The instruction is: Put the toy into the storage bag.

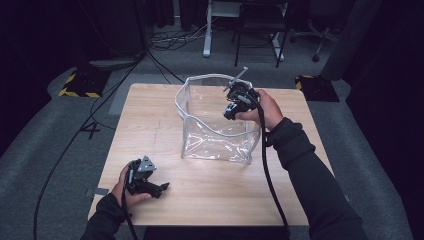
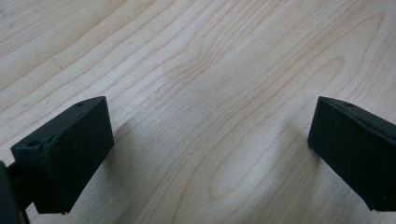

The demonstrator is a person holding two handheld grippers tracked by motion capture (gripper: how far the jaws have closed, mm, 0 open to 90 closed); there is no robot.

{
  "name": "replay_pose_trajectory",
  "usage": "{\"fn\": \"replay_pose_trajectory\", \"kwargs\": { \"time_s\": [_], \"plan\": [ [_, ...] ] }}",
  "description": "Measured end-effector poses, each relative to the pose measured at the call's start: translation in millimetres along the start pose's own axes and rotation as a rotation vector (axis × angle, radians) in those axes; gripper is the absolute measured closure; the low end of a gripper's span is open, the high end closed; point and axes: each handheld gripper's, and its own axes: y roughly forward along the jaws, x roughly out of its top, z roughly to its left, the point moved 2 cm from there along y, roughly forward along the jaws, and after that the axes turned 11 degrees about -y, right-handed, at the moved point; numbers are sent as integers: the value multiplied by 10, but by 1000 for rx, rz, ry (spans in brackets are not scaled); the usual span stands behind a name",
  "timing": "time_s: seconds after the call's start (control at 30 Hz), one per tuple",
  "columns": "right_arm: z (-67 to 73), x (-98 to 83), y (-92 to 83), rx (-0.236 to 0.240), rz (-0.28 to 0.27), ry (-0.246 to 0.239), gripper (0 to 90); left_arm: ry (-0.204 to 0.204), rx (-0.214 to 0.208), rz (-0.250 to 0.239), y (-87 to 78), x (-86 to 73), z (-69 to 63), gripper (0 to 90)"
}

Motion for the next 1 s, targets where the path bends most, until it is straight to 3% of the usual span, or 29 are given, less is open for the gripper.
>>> {"fn": "replay_pose_trajectory", "kwargs": {
  "time_s": [0.3, 0.7, 1.0],
  "plan": [
    [30, -40, 21, 20, 26, -21, 486, 0, 1, 0, 0, 0, 0, 4],
    [153, -160, 44, 90, 105, -45, 486, 0, 1, 0, 0, 0, 0, 4],
    [239, -244, 1, 91, 130, -69, 486, 7, 5, -1, -2, 2, 3, 6]
  ]
}}
